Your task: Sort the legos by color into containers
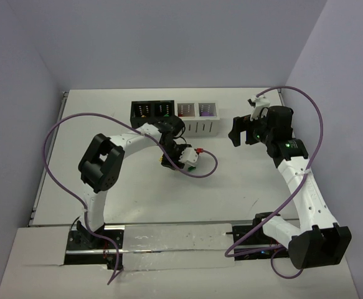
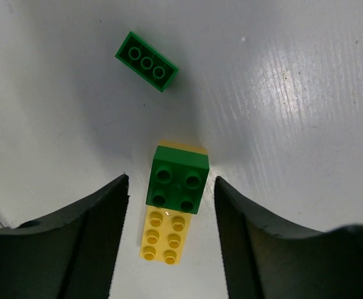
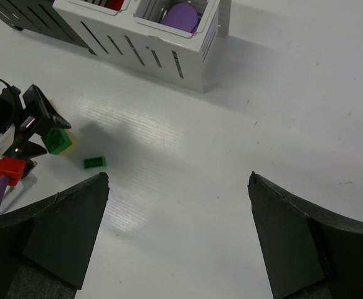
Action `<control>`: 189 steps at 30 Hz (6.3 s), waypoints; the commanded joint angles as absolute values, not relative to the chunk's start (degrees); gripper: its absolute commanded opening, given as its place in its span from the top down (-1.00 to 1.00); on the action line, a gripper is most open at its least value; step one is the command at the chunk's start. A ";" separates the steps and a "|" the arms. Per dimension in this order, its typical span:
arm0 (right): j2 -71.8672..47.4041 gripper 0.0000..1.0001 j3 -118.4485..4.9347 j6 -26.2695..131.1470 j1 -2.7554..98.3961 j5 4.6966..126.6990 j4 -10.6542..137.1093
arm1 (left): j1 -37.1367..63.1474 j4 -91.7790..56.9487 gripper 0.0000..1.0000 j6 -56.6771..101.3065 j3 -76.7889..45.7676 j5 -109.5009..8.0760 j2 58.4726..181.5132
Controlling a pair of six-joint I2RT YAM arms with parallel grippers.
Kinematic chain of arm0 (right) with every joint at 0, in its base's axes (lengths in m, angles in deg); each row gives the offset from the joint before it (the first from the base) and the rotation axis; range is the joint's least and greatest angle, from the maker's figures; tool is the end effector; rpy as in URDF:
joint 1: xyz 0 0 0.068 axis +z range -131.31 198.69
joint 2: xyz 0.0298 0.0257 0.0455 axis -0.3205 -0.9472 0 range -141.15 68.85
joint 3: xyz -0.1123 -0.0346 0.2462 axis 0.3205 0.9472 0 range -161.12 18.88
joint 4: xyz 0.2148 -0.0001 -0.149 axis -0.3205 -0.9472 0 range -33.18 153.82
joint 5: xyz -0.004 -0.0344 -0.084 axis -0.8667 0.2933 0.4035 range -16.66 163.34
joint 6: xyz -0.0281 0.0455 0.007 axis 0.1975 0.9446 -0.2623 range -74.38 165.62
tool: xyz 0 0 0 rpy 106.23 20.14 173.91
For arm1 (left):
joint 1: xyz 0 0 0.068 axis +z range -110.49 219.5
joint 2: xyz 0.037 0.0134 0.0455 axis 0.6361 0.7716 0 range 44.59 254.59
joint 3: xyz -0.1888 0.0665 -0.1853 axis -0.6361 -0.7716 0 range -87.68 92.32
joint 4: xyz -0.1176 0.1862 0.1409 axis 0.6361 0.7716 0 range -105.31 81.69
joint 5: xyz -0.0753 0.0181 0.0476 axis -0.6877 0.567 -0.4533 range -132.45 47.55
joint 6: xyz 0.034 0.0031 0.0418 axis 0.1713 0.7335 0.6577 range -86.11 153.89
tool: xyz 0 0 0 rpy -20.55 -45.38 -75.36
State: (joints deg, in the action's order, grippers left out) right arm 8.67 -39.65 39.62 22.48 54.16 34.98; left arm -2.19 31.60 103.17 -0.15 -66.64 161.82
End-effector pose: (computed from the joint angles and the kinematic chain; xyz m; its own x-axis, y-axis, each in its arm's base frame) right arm 0.2267 0.0267 0.3408 -0.4676 -0.1299 -0.8744 -0.3958 0.9152 0.0757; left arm 0.2949 -0.2822 0.1754 0.3767 0.8070 -0.4548 0.9192 -0.3866 0.0754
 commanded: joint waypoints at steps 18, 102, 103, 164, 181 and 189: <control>7.19 -1.00 -41.09 37.59 22.08 47.76 35.48 | -2.29 31.03 0.79 98.43 1.13 -74.28 156.67; -16.20 1.00 -69.76 55.15 44.45 61.02 39.99 | 11.73 -2.48 1.00 24.88 -2.79 -43.52 134.99; -15.42 1.00 -68.64 54.11 44.37 61.39 40.22 | 11.73 -2.48 1.00 26.15 -2.20 -43.51 136.54; -38.01 1.00 -82.07 56.22 57.11 83.27 70.26 | 37.51 3.14 -0.99 20.23 -0.99 -56.75 120.29; -55.85 0.95 -86.98 50.43 62.38 85.70 83.34 | 52.19 -1.98 -0.99 6.97 -10.19 -66.30 118.12; -59.07 0.39 -88.70 49.47 64.29 85.95 84.34 | 52.60 -2.28 -0.99 7.62 -10.86 -66.18 118.50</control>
